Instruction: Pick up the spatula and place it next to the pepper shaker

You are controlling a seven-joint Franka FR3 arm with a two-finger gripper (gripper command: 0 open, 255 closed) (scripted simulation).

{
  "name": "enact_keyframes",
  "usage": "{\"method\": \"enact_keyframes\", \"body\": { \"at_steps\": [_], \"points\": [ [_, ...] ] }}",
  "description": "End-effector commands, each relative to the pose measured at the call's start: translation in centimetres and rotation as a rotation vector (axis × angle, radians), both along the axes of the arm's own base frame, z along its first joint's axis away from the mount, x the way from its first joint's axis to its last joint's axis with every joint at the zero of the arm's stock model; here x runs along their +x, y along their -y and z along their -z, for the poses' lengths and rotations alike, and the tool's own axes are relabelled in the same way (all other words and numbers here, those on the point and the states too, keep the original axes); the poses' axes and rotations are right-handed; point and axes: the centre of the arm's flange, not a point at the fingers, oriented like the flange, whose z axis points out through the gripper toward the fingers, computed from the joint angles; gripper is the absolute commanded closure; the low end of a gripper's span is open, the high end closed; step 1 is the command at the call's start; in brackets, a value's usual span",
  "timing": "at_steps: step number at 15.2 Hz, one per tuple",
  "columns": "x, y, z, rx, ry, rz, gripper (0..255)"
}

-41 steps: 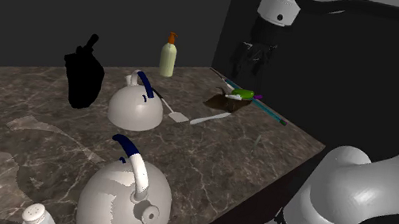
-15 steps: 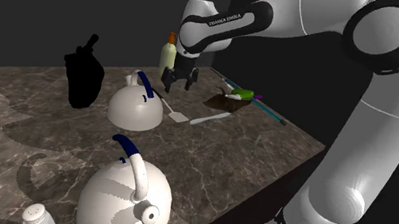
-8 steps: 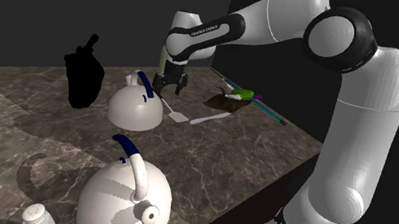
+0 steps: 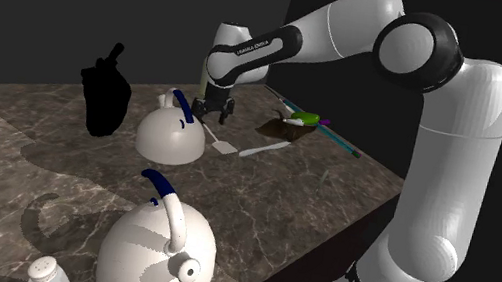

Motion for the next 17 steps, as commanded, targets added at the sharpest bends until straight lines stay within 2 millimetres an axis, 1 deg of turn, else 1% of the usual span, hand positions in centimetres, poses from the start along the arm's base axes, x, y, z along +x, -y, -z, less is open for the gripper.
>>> {"method": "enact_keyframes", "body": {
  "at_steps": [1,4,5,14,17],
  "points": [
    [-0.2,-0.2,0.7,0.000,-0.012,-0.004,0],
    [-0.2,-0.2,0.7,0.000,-0.012,-0.004,0],
    [-0.2,-0.2,0.8,0.000,-0.012,-0.004,255],
    [-0.2,-0.2,0.7,0.000,-0.012,-0.004,255],
    [-0.2,-0.2,-0.9,0.000,-0.012,-0.004,255]
  ]
}}
